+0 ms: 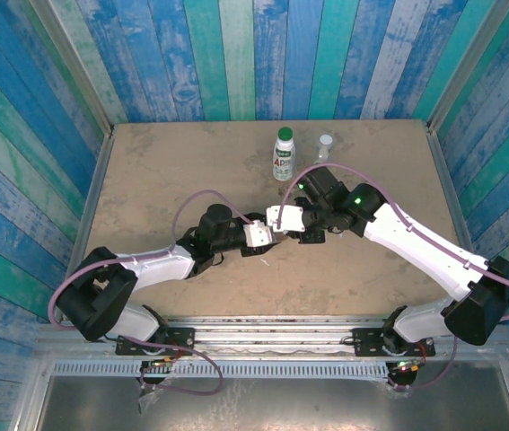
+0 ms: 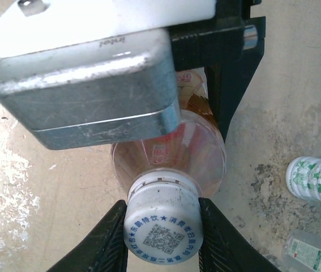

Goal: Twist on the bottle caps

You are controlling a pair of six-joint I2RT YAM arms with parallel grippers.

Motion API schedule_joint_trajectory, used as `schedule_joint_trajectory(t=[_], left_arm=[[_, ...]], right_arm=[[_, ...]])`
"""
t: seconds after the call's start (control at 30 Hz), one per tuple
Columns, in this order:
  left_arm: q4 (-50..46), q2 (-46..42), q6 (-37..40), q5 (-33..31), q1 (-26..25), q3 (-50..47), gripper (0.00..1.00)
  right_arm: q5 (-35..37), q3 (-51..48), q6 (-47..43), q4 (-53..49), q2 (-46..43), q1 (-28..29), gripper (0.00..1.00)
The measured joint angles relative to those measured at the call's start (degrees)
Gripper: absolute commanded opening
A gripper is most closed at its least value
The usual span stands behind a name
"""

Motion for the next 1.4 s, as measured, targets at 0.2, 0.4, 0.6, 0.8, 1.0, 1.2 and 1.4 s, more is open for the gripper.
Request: schedule_joint_trajectory(t=[0.2, 0.4, 0.6, 0.8, 1.0, 1.2, 1.4], left_arm=[[0.5, 0.87, 3.04, -4.81, 0.15, 2.12, 0.51], [4.61, 2.8, 6.6, -10.01, 0.5, 3.61, 0.5], [7.98, 3.06, 9.79, -13.94, 0.5, 3.61, 0.5], [8.81, 3.1, 11.61, -15.28, 0.48, 3.58, 0.51], [9.2, 2.99, 11.5, -12.46, -0.13, 2.86, 0.52], [7.87, 2.58, 9.77, -9.94, -0.17, -0.46, 0.52], [5.97, 0.94, 8.83, -8.74, -0.17, -1.81, 0.52]], right_arm=[[1.29, -0.15, 15.72, 3.15, 0.0, -1.2, 0.04], [2.01, -0.63, 39.63, 7.19, 0.0, -2.93, 0.04], [-1.75, -0.72, 65.51, 9.49, 0.13, -5.22, 0.15], [-5.73, -1.05, 72.37, 10.36, 0.28, -7.06, 0.5], [-8.28, -4.2, 49.57, 10.99, -2.08, -7.19, 0.66], [-8.39, -8.83, 19.37, 9.29, -9.44, -5.62, 0.65], [-7.1, -9.01, 3.43, 9.44, -10.14, -3.1, 0.6]])
